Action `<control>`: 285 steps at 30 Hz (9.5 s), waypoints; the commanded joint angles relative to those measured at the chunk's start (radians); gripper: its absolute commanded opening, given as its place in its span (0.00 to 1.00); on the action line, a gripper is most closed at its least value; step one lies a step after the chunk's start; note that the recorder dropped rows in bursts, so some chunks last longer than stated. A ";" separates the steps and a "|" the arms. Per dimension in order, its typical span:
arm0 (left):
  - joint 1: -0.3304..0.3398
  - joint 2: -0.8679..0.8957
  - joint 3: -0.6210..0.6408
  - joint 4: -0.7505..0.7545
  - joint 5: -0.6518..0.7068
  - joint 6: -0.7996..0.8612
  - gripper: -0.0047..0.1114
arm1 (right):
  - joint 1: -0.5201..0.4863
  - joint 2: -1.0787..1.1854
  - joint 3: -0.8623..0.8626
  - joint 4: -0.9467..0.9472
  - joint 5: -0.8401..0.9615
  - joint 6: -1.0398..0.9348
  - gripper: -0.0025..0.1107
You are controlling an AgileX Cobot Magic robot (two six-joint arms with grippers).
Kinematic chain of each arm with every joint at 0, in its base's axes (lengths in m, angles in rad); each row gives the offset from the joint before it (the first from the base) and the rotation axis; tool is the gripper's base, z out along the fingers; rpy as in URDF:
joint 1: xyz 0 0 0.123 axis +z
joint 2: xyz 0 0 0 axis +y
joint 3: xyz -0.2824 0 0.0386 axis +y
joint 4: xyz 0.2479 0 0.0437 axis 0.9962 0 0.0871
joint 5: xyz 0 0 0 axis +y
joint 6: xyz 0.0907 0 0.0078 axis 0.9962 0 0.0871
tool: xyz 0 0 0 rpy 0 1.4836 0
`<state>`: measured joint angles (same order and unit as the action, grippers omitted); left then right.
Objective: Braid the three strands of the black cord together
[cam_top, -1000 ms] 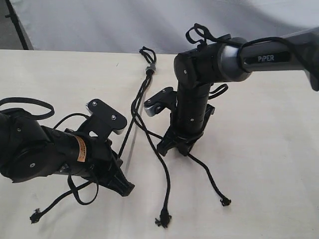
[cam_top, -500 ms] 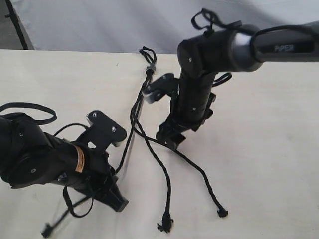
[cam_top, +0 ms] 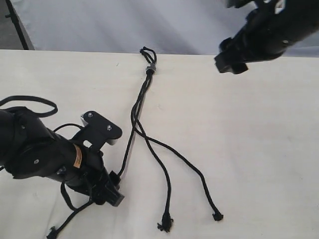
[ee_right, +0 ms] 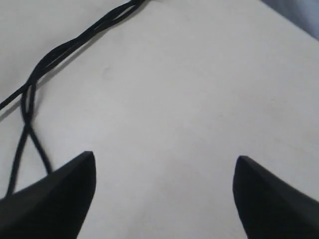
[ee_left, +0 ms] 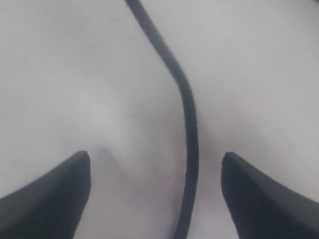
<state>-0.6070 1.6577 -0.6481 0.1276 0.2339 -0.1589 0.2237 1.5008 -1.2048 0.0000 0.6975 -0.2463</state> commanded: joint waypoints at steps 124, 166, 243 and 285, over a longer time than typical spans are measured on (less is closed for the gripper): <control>0.376 -0.409 -0.037 -0.090 0.126 0.075 0.60 | 0.538 0.149 0.192 0.044 -0.168 0.200 0.65; 0.376 -0.409 -0.010 -0.087 0.085 0.075 0.60 | 0.616 0.474 -0.114 -0.400 0.073 0.309 0.03; 0.376 -0.409 -0.010 -0.089 0.090 0.075 0.60 | 0.630 0.539 -0.085 -0.230 0.051 0.231 0.49; -0.209 0.098 -0.010 -0.210 0.015 0.099 0.23 | 0.086 -0.101 0.335 -0.237 -0.408 0.289 0.49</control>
<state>-0.8099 1.7271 -0.6695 -0.0679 0.2119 -0.0514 0.3141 1.4089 -0.8712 -0.2399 0.2970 0.0342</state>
